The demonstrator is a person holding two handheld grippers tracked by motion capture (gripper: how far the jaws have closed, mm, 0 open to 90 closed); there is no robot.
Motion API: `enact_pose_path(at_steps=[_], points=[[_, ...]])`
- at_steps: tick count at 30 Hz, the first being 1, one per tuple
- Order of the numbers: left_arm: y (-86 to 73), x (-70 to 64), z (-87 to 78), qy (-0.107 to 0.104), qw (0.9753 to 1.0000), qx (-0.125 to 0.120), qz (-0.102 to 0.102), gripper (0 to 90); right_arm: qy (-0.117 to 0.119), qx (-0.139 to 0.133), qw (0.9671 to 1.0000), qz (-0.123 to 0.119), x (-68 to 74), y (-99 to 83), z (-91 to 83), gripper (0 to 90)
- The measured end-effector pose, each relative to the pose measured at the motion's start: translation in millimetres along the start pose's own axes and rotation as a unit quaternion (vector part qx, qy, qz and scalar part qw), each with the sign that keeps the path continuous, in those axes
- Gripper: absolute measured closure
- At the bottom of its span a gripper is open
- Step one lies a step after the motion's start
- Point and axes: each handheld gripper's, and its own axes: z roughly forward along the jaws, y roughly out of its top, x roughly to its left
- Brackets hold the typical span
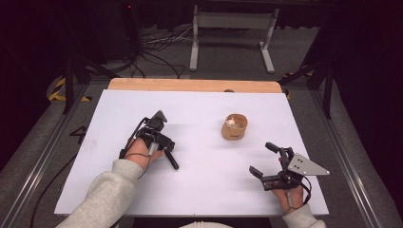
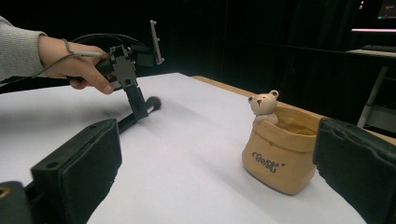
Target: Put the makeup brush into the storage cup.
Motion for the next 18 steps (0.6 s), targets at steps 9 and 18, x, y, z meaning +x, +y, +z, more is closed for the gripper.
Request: enact_pose_path(at_steps=[9, 18], points=[[1.4, -3.2, -0.7, 0.006, 1.0, 0.001, 0.003, 10.8, 0.003, -0.001, 1.0, 0.003, -0.6, -0.4, 0.1, 1.9], [2.8, -2.9, -2.5, 0.001, 1.0, 0.006, 0.0, 15.5, 0.007, -0.003, 0.9999, 0.009, -1.3, -0.8, 0.3, 2.2]])
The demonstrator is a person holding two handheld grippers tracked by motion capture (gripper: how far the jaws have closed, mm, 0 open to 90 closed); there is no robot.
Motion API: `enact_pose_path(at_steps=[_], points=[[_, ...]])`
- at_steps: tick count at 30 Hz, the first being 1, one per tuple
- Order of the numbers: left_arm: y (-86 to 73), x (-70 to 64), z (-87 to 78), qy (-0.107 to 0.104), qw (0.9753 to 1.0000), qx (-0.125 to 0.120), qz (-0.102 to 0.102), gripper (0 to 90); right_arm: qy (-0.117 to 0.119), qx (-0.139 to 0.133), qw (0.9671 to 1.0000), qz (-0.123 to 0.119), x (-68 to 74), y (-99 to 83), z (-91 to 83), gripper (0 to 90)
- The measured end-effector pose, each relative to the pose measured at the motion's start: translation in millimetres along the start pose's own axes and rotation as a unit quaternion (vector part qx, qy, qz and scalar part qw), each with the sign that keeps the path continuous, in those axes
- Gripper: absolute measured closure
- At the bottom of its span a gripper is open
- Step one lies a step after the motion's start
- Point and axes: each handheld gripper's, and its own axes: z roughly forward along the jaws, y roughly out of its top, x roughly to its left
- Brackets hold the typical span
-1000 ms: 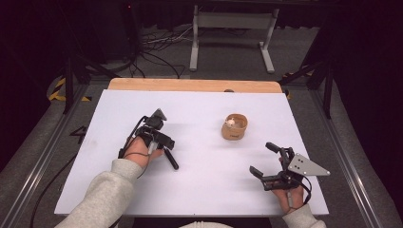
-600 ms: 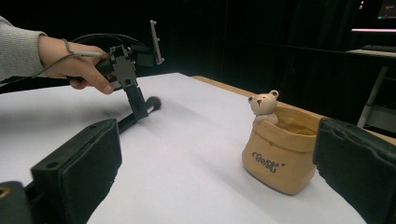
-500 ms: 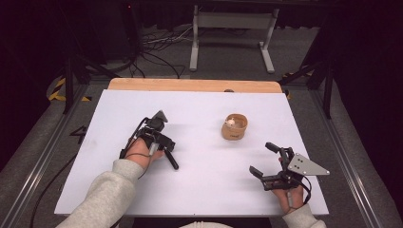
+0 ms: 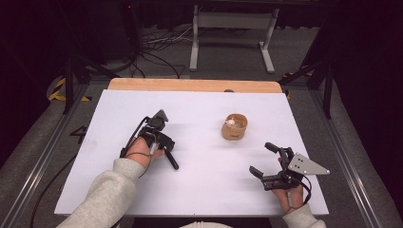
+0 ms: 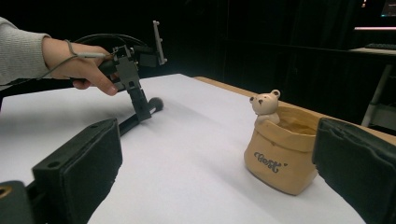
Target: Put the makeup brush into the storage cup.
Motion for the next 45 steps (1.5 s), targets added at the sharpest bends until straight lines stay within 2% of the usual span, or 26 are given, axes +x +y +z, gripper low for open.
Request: enact_pose_path(at_steps=[5, 14, 19, 25, 29, 32, 36, 45], points=[[0.2, -1.7, 0.3, 0.01, 0.9999, 0.0, 0.005, 17.4, 0.0, 0.001, 1.0, 0.001, 0.0, -0.2, 0.2, 2.3], [-0.2, 1.7, -3.5, 0.004, 1.0, 0.002, 0.003, 27.1, 0.004, 0.0, 1.0, 0.004, -0.9, -0.7, 0.3, 2.7], [-0.3, -0.2, -4.8, 0.007, 1.0, 0.0, 0.003, 37.4, 0.003, 0.002, 1.0, 0.005, -1.1, -1.0, 0.5, 2.8], [-1.8, 3.1, -7.6, 0.001, 1.0, -0.003, 0.005, 60.1, 0.004, 0.002, 1.0, 0.005, -1.1, -1.1, 0.3, 2.8], [-3.3, 2.7, -7.0, 0.015, 0.9998, -0.008, 0.011, 69.1, 0.004, 0.004, 1.0, 0.004, -1.1, -1.2, 0.4, 3.0], [-3.2, 3.7, -7.5, 0.012, 0.9998, -0.007, 0.016, 70.0, 0.005, 0.003, 1.0, 0.004, -0.8, -1.2, 0.7, 3.0], [-5.0, 2.8, -8.3, 0.019, 0.999, -0.011, 0.039, 70.6, 0.004, 0.003, 1.0, 0.005, -0.6, -1.1, 0.5, 3.2], [-5.5, -1.1, -22.0, 0.019, 0.9972, -0.03, 0.066, 70.8, 0.003, 0.006, 1.0, 0.004, -0.9, -2.1, 1.3, 3.2]])
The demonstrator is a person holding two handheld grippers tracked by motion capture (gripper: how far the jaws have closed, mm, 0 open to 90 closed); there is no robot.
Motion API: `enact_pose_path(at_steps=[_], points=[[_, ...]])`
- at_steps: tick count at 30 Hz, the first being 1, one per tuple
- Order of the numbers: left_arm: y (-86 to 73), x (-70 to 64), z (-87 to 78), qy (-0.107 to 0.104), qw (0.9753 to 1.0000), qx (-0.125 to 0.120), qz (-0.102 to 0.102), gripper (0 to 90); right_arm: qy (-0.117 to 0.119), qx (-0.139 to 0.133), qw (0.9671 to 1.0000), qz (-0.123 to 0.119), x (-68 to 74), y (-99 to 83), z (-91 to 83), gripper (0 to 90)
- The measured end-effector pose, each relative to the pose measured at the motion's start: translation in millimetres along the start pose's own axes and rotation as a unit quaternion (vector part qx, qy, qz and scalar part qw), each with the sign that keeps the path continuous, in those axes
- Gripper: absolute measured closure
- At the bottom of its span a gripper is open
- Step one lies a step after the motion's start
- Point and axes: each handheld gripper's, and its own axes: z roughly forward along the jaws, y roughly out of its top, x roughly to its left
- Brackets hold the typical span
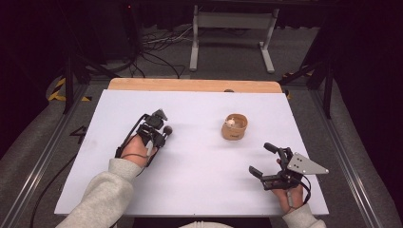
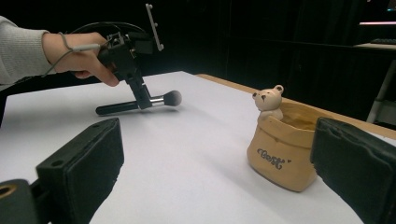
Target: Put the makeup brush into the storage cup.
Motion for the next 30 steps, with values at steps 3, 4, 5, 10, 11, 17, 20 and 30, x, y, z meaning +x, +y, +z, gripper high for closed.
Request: enact_pose_path(at_steps=[3, 4, 5, 10, 11, 17, 20, 30], points=[[-0.3, -1.8, -8.0, 0.004, 0.9998, -0.018, 0.005, 70.9, 0.002, 0.004, 1.0, 0.001, -0.4, -0.6, 0.4, 3.7], [-0.6, -2.1, -11.0, 0.002, 0.9997, -0.023, 0.009, 70.9, 0.002, 0.004, 1.0, 0.0, -0.2, -0.5, 0.5, 3.8], [-0.7, -2.3, -12.9, 0.002, 0.9996, -0.026, 0.01, 70.9, 0.003, 0.005, 1.0, 0.0, 0.0, -0.4, 0.6, 3.9], [-2.3, -3.6, -26.8, -0.015, 0.998, -0.056, 0.024, 70.9, 0.003, 0.005, 1.0, -0.001, -0.4, -0.7, 0.7, 3.9], [-2.7, -3.9, -29.5, -0.018, 0.9976, -0.062, 0.026, 70.9, 0.002, 0.006, 1.0, 0.0, -0.3, -0.8, 0.5, 4.0], [-8.0, -9.9, -47.3, -0.024, 0.9935, -0.103, 0.043, 71.0, 0.005, 0.007, 1.0, 0.002, 0.1, -0.7, 0.5, 4.8], [-11.8, -15.1, -55.3, -0.03, 0.9904, -0.122, 0.058, 70.9, 0.007, 0.009, 0.9999, 0.002, 0.4, -0.8, 0.6, 4.8], [-28.9, -26.7, -71.8, -0.046, 0.9746, -0.197, 0.097, 70.9, 0.01, 0.01, 0.9999, 0.002, 0.7, -0.9, 1.0, 4.8]])
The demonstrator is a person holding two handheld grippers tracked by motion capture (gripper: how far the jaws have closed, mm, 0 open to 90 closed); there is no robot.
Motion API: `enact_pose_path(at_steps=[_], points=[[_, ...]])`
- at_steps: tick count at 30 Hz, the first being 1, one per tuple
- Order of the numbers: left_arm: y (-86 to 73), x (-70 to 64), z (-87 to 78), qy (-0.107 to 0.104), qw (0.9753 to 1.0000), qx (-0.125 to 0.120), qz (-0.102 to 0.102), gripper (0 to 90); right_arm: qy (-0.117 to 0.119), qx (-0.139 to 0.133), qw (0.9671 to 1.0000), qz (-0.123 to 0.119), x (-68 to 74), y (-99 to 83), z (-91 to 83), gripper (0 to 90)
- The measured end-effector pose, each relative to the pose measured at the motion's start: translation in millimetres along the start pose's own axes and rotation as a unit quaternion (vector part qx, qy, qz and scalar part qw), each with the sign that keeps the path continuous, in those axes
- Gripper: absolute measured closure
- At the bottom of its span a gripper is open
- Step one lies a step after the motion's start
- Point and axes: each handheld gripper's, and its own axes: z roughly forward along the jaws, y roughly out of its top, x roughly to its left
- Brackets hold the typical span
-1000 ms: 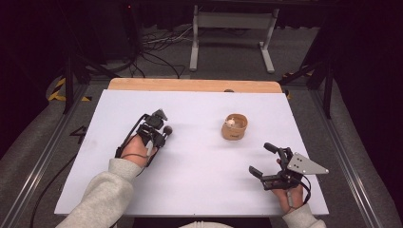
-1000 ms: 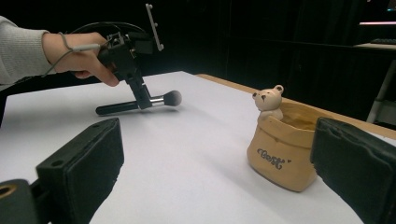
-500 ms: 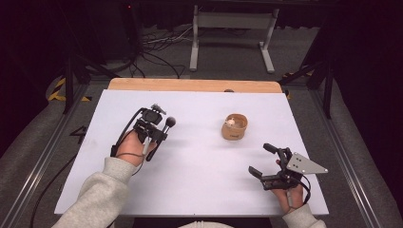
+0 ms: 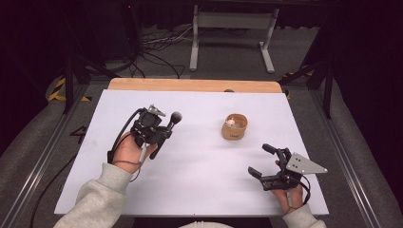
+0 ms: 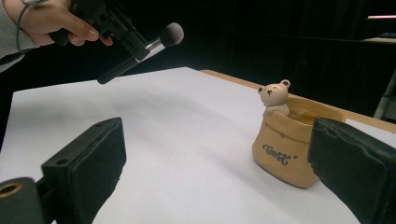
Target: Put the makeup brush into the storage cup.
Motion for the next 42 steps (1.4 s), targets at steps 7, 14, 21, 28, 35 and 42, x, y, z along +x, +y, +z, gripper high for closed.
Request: enact_pose_path(at_steps=[7, 14, 21, 28, 35, 42], points=[[-7.0, -5.8, -12.3, -0.022, 0.9976, -0.062, 0.023, 70.9, 0.001, 0.0, 1.0, 0.0, 0.4, 0.1, 0.0, 4.9], [-16.3, -7.9, -20.3, -0.037, 0.9917, -0.117, 0.038, 70.9, 0.003, -0.002, 1.0, 0.001, 0.4, 0.0, -0.2, 4.9], [-27.5, -8.8, -19.5, -0.062, 0.9811, -0.173, 0.06, 70.9, 0.003, -0.002, 1.0, 0.001, 0.2, -0.2, -0.4, 4.9], [-39.4, -11.5, -12.3, -0.116, 0.965, -0.226, 0.065, 70.9, 0.004, -0.002, 1.0, 0.001, 0.6, -0.1, -0.5, 4.9], [-48.7, -12.8, -4.4, -0.174, 0.9429, -0.27, 0.088, 70.9, 0.005, -0.003, 1.0, 0.002, 0.6, -0.3, -0.8, 4.9], [-55.0, -16.5, 0.6, -0.207, 0.9236, -0.304, 0.108, 70.9, 0.004, -0.002, 1.0, 0.002, 0.5, -0.5, -0.8, 4.9]])
